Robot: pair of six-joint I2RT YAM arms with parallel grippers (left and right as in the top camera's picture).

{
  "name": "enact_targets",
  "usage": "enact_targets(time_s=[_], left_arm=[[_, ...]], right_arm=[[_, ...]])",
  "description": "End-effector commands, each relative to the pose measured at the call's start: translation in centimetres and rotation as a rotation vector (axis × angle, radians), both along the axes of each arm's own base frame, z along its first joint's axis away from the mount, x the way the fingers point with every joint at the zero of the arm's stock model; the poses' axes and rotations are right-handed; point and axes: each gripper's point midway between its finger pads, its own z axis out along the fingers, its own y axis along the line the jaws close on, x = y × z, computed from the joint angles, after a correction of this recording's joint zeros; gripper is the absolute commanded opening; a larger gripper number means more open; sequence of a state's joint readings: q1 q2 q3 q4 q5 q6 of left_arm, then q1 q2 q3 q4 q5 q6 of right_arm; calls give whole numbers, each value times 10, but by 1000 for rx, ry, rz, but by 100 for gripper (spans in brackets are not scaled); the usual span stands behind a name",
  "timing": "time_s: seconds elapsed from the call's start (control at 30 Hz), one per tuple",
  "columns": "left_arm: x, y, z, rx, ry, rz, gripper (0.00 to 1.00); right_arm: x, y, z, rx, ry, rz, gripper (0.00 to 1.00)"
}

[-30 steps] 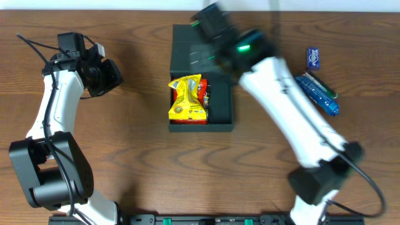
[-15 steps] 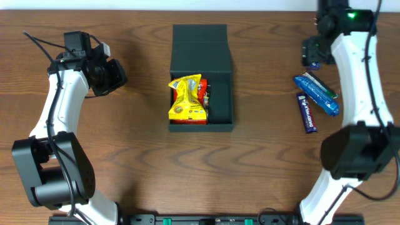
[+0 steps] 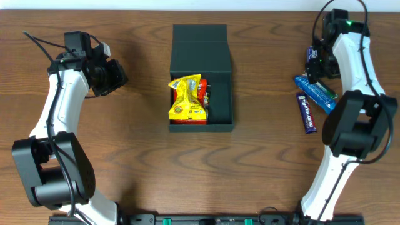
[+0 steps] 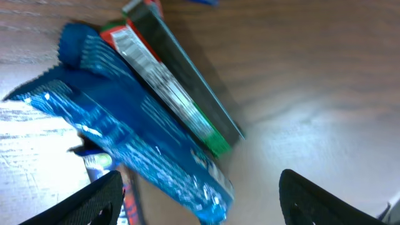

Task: Pack container
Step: 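Release the yellow bag and move the right gripper to the blue bar, then grasp the blue wrapped bar with the right gripper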

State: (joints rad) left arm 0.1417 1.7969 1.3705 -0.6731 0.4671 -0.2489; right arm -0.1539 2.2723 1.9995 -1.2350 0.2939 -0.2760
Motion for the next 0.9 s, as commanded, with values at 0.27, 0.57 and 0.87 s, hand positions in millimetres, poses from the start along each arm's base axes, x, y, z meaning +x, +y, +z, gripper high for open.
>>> enact_targets(time_s=[0.27, 0.57, 0.87], left_arm=[[3, 2, 10, 5, -21, 10, 56], [4, 2, 10, 2, -20, 18, 66], [4, 2, 10, 1, -21, 20, 66]], right_arm=[[11, -1, -58, 55, 54, 85, 76], [13, 12, -73, 141, 60, 106, 72], [14, 6, -73, 139, 43, 69, 54]])
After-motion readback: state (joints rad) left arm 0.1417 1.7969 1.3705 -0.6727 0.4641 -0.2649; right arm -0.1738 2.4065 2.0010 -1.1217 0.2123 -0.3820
